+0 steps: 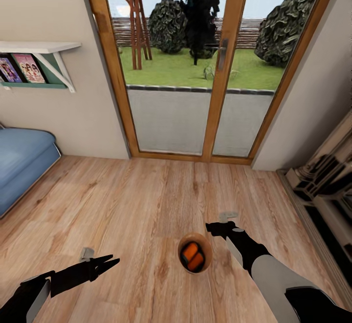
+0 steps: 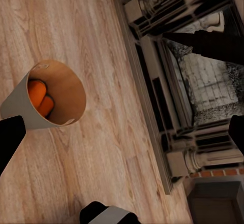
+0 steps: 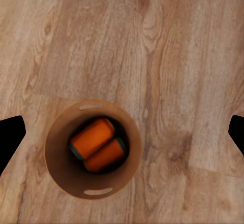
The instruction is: Put the three can of soda from the living room inside the tash can in the kitchen.
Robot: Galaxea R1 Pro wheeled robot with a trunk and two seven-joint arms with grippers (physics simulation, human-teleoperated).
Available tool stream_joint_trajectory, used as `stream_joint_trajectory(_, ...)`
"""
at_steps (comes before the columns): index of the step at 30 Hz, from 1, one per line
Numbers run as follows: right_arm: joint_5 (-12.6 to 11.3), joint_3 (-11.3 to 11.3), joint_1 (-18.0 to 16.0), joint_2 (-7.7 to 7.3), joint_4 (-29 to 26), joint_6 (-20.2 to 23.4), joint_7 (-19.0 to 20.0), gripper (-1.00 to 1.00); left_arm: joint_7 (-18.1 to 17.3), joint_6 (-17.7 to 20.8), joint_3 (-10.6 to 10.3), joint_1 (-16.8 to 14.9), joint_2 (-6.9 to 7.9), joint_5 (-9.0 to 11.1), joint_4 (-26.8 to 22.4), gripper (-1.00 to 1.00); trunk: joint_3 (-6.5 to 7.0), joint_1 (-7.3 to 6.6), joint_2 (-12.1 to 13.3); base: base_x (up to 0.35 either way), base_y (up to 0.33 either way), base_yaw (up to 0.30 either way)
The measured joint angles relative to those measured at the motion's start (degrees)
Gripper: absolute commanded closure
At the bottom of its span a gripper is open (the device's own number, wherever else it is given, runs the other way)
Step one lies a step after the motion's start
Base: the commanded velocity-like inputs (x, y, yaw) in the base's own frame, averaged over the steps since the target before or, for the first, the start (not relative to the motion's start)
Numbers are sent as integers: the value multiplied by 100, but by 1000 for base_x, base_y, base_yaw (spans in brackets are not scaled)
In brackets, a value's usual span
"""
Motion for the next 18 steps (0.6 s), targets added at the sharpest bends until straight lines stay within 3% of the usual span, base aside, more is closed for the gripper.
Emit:
stream_joint_trajectory(13,0,0,0,0,0,0,0,-100,3,0,-57,0,-8,0,0,-100,355,-286,521,0,0,0)
stream_joint_trajectory(18,0,0,1,0,0,0,0,-100,3,-2,-49,0,-6,4,0,-100,403,-286,523,0,0,0)
